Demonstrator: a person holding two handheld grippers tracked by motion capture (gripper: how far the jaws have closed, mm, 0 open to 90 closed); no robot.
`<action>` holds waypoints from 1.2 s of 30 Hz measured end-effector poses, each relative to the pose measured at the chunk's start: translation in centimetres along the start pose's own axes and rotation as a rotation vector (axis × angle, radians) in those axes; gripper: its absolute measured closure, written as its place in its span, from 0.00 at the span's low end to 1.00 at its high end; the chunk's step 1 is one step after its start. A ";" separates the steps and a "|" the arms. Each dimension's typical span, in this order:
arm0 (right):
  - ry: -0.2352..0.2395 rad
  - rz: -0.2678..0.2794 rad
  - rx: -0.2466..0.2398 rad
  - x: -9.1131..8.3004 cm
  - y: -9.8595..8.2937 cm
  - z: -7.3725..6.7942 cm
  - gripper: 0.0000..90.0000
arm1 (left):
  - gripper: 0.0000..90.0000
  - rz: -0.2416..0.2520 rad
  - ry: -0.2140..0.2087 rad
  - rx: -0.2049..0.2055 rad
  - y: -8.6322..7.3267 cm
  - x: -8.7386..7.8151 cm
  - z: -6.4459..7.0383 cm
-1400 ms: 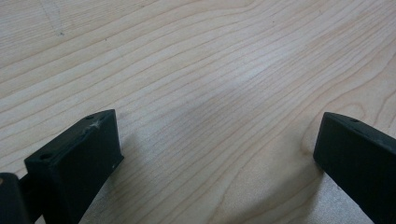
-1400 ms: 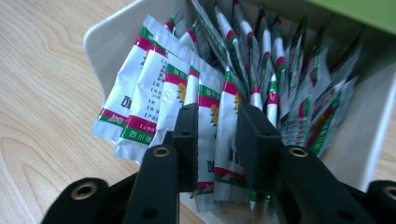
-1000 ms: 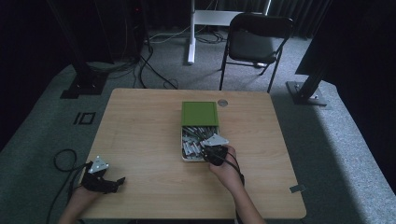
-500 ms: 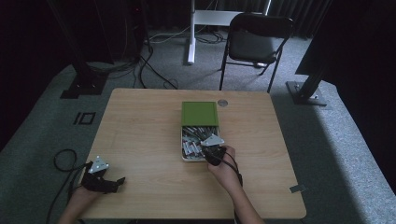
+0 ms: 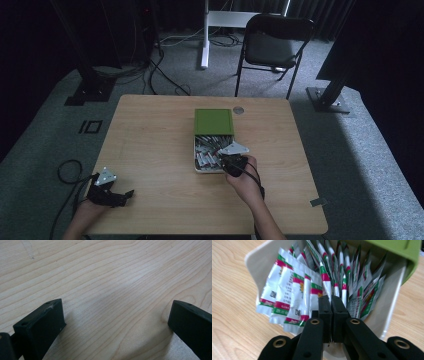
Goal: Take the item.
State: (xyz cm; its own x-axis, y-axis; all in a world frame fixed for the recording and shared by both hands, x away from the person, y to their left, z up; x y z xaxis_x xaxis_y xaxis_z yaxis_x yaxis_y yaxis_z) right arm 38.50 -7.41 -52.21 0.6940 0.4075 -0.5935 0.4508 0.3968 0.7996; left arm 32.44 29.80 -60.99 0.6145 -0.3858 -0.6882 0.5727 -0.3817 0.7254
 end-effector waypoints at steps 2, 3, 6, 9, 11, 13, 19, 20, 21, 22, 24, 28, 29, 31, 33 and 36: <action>0.012 0.022 0.014 -0.5 0.5 0.1 0.99 | 0.02 -0.001 0.000 0.001 0.0 0.0 0.0; 0.012 0.020 0.011 -0.7 0.6 0.1 0.99 | 0.02 -0.001 0.000 0.001 0.0 0.0 0.0; 0.028 0.040 0.027 -1.4 1.2 0.2 0.99 | 0.02 -0.003 -0.001 0.003 0.0 0.0 0.0; 0.043 0.066 0.050 -2.1 1.8 0.4 0.99 | 0.02 -0.001 0.000 0.002 0.0 0.0 0.0; 0.044 0.094 0.066 -2.6 2.4 0.7 0.99 | 0.02 -0.001 0.000 0.002 0.0 0.0 0.0; 0.042 0.120 0.084 -3.3 2.9 1.1 0.99 | 0.02 -0.001 0.000 0.003 0.0 0.0 0.0; 0.025 0.197 0.142 -5.4 4.3 3.2 0.99 | 0.02 -0.001 0.000 0.004 0.0 0.0 0.0; 0.016 0.202 0.146 -5.7 4.4 3.7 0.99 | 0.02 -0.001 0.000 0.002 0.0 0.0 0.0; 0.010 0.215 0.160 -5.9 4.5 4.2 0.99 | 0.02 -0.001 0.000 0.002 0.0 0.0 0.0; 0.002 0.224 0.174 -6.1 4.6 4.7 0.99 | 0.02 -0.002 0.000 0.003 0.0 0.0 0.0; -0.012 0.235 0.197 -6.3 4.5 5.6 0.99 | 0.02 -0.001 0.000 0.002 0.0 0.0 0.0; -0.031 0.239 0.237 -5.9 3.7 7.1 0.99 | 0.02 -0.001 0.000 0.002 0.0 0.0 0.0; -0.036 0.236 0.248 -5.7 3.3 7.4 0.99 | 0.02 -0.001 0.000 0.002 0.0 0.0 0.0; -0.045 0.237 0.267 -5.2 2.7 7.9 0.99 | 0.02 -0.001 0.000 0.002 0.0 0.0 0.0; -0.045 0.234 0.287 -4.6 2.0 8.1 0.99 | 0.02 -0.002 0.000 0.002 0.0 0.0 0.0; -0.042 0.223 0.300 -3.5 0.9 8.2 0.99 | 0.02 -0.002 0.000 0.002 0.0 0.0 0.0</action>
State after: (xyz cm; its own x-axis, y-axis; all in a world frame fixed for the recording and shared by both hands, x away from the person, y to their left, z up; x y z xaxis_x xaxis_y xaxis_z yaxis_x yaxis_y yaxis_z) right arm 41.09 -15.19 -48.64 0.8129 0.4205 -0.4028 0.4263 0.0414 0.9036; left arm 32.43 29.83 -60.99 0.6129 -0.3853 -0.6898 0.5729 -0.3845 0.7238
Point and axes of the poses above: each handheld gripper's, and its own axes: x roughly forward along the jaws, y roughly out of its top, z roughly to its right, the point moved 8 cm from there along x, roughly forward along the jaws, and after that the axes turned 3 degrees about z, right-handed, at the moved point
